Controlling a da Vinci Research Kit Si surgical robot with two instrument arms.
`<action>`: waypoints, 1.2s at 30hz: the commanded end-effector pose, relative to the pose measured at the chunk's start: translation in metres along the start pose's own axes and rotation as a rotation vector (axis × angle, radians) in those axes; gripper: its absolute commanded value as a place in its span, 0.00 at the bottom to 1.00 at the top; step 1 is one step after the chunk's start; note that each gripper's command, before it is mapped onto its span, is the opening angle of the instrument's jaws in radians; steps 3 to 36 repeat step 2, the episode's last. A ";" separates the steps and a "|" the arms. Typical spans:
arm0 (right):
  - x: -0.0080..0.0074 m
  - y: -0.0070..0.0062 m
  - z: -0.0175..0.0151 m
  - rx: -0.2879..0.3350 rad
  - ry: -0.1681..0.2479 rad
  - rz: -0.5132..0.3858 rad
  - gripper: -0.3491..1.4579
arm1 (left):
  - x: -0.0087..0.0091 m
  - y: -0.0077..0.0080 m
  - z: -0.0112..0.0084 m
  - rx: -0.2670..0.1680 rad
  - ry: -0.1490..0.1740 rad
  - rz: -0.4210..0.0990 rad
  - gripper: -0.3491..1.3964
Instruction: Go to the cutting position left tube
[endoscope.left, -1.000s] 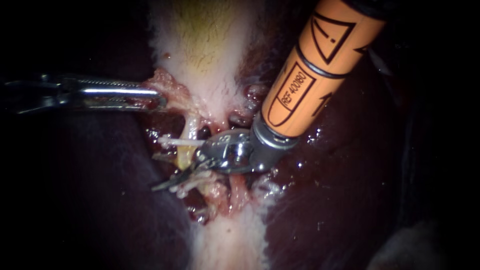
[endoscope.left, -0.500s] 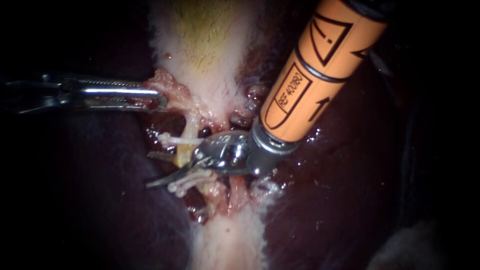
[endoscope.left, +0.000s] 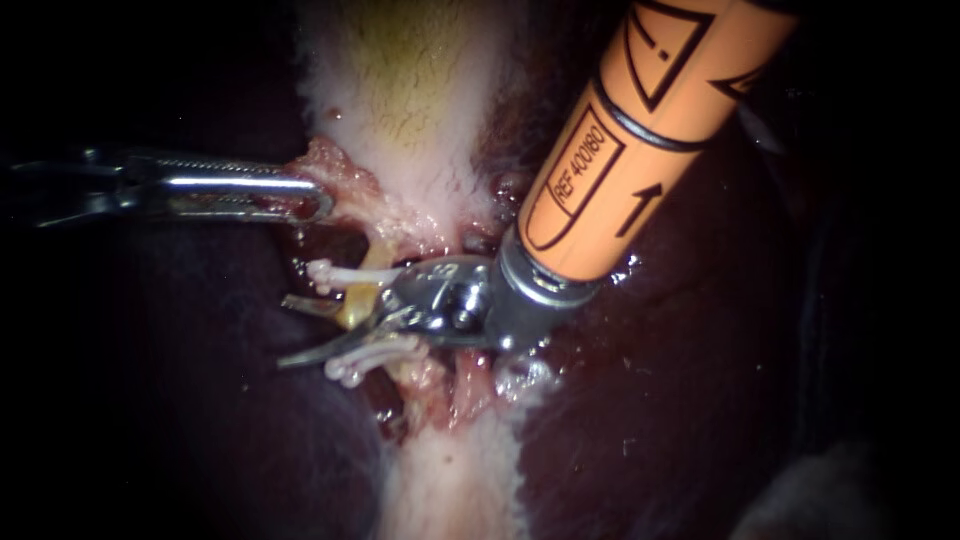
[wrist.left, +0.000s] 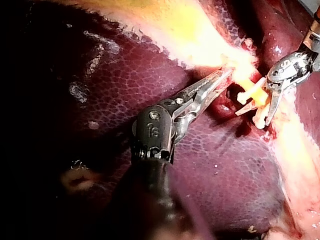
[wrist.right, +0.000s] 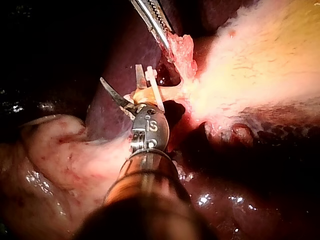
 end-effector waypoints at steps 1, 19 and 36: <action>-0.0001 0.0000 0.0000 0.000 -0.001 0.000 0.89 | 0.0000 0.0000 0.0000 0.000 0.000 0.000 0.00; -0.0001 0.0001 0.0000 0.000 -0.001 0.000 0.89 | 0.0000 -0.0001 0.0000 0.000 0.000 0.000 0.00; -0.0001 0.0001 0.0000 0.000 -0.001 0.000 0.89 | 0.0000 -0.0001 0.0000 0.000 0.000 0.000 0.00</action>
